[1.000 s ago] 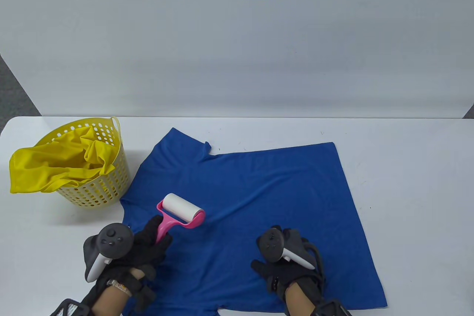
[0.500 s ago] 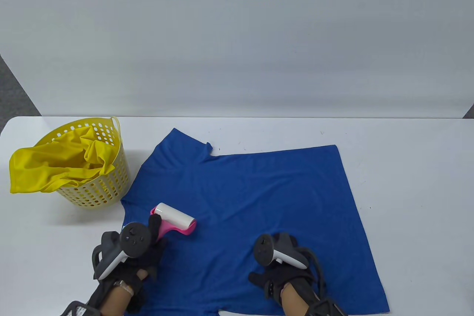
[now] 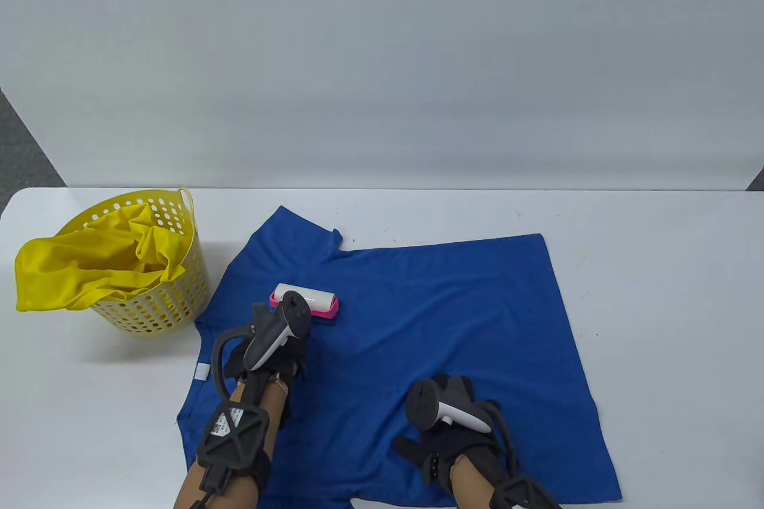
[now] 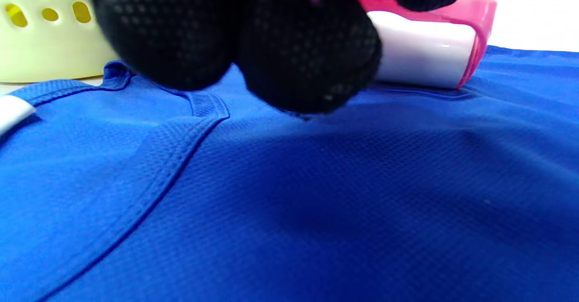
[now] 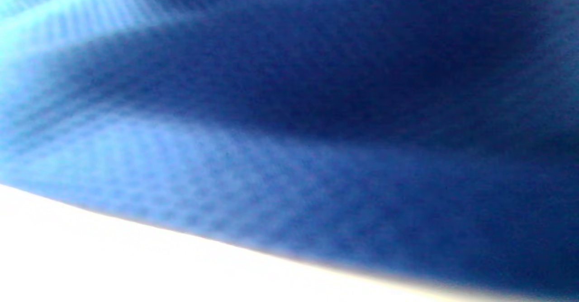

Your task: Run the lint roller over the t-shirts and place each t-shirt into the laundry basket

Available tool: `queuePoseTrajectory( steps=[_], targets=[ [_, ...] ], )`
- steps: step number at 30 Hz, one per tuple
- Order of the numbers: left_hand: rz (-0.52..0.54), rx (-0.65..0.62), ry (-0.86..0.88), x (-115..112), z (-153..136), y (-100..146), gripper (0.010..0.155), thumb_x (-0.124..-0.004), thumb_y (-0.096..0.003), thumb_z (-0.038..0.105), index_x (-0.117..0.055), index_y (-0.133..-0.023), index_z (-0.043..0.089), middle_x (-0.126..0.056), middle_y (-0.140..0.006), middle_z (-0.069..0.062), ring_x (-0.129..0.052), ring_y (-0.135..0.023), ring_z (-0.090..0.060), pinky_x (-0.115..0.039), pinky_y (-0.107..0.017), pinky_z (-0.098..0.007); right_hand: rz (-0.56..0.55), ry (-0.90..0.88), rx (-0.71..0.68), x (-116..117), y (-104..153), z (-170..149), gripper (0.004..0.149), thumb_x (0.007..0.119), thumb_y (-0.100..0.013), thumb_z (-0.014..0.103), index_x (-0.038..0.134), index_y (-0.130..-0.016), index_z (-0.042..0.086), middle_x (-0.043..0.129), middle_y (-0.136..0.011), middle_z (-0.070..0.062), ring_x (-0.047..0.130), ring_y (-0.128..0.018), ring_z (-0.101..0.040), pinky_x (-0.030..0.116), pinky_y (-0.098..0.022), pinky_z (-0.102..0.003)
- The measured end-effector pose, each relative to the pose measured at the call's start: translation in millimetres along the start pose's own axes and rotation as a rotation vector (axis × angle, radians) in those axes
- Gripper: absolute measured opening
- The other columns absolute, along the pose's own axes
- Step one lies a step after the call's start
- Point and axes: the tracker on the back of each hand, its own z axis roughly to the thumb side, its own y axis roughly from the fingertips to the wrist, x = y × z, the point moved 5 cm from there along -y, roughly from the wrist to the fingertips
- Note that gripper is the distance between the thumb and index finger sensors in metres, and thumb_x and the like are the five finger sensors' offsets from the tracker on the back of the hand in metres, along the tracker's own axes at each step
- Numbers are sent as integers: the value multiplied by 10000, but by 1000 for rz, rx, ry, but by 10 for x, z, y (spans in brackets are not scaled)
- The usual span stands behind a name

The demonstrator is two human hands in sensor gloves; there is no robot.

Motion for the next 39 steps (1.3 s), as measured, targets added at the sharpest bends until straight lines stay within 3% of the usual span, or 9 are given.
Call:
queuePoseTrajectory(
  steps=[2, 6, 13, 17, 23, 33, 39],
  targets=[
    [-12, -25, -22, -26, -32, 70, 634, -639, -540, 542, -382, -1095, 375, -897, -781, -46, -1035, -310, -95, -905, -294, -399, 1, 0, 3, -2, 2, 1, 799, 447, -464, 625, -110, -873, 223, -229, -884, -231, -192, -757, -561, 77, -421, -843],
    [-33, -119, -116, -82, -245, 438, 649, -642, -539, 542, -374, -1099, 353, -902, -747, -44, -1044, -312, -98, -908, -293, -402, 4, 2, 6, -5, 0, 1, 800, 451, -465, 625, -105, -875, 222, -224, -887, -232, -185, -758, -563, 86, -422, -843],
    [-219, -180, 4, -260, -948, 1129, 665, -681, -539, 528, -362, -1102, 375, -908, -734, -55, -1052, -313, -115, -910, -287, -417, -1, 3, 8, -10, 3, 2, 801, 453, -465, 624, -102, -881, 223, -220, -893, -234, -180, -764, -566, 89, -427, -844],
    [-200, -190, -51, -231, -1029, 1313, 663, -702, -533, 519, -411, -1105, 352, -938, -703, -66, -1061, -280, -125, -916, -260, -424, -6, 2, 10, -11, 5, -3, 802, 454, -463, 625, -100, -884, 226, -218, -897, -234, -178, -768, -565, 88, -430, -844],
    [-173, -188, -17, -187, -800, 1037, 665, -692, -539, 522, -392, -1107, 349, -926, -717, -58, -1056, -299, -126, -908, -278, -426, -8, -3, 8, -11, 7, -13, 803, 454, -464, 623, -102, -885, 226, -222, -897, -234, -186, -766, -564, 81, -428, -844],
    [-135, -48, 51, 42, 33, 17, 669, -696, -543, 529, -381, -1106, 356, -922, -733, -48, -1053, -332, -126, -902, -301, -423, -2, -5, 5, -9, 6, -19, 801, 452, -466, 624, -106, -879, 225, -227, -889, -233, -192, -758, -563, 77, -421, -843],
    [-130, 26, 48, 91, 204, -198, 692, -740, -537, 525, -383, -1106, 359, -928, -736, -32, -1058, -337, -123, -904, -306, -423, 6, 0, 8, -19, 5, -7, 801, 455, -462, 626, -105, -873, 227, -224, -885, -231, -185, -756, -563, 82, -420, -843]
  ],
)
